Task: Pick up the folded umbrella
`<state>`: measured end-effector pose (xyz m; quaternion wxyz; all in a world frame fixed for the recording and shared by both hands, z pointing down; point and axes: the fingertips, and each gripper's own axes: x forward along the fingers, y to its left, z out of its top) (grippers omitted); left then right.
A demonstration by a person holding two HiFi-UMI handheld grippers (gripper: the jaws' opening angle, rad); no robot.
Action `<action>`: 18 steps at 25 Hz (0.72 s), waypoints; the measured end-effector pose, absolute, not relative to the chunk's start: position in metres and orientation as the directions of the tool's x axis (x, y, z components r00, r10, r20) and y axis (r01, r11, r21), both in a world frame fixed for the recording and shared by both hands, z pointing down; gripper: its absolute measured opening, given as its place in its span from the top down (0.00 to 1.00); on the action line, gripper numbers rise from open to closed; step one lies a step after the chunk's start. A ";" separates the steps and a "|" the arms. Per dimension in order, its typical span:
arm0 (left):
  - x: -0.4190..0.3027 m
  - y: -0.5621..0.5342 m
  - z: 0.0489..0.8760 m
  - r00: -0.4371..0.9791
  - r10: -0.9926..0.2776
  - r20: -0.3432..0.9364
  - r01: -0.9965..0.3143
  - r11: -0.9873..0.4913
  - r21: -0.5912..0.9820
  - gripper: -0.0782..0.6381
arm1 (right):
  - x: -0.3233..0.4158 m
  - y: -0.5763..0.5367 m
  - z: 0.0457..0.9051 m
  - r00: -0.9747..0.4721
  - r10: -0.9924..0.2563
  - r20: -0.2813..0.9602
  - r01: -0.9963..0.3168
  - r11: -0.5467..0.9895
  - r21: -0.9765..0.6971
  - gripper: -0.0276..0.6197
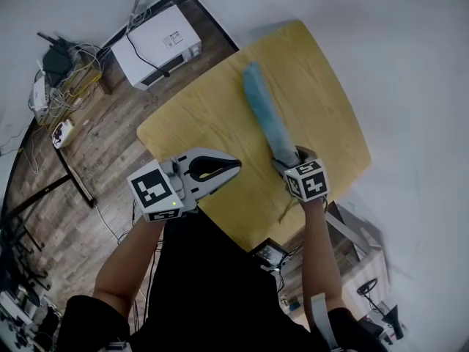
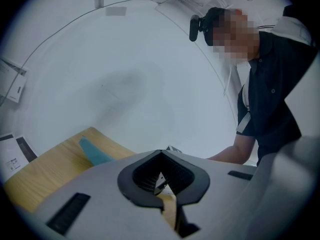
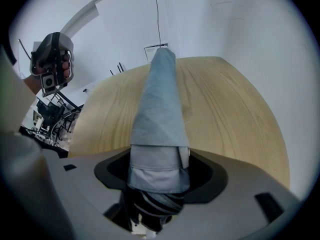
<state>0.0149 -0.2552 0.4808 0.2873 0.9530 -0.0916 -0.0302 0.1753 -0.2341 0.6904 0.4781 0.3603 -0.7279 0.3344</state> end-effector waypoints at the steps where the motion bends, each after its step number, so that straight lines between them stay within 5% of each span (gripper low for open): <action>1: 0.015 -0.255 0.481 0.981 -0.193 -0.006 -0.157 -0.818 0.553 0.88 | 0.175 -0.234 0.691 -0.284 -0.201 0.938 -0.843 0.519 -0.144 0.53; 18: 0.018 -0.241 0.464 0.981 -0.192 -0.013 -0.157 -0.839 0.521 0.88 | 0.177 -0.241 0.663 -0.306 -0.271 0.913 -0.844 0.521 -0.129 0.50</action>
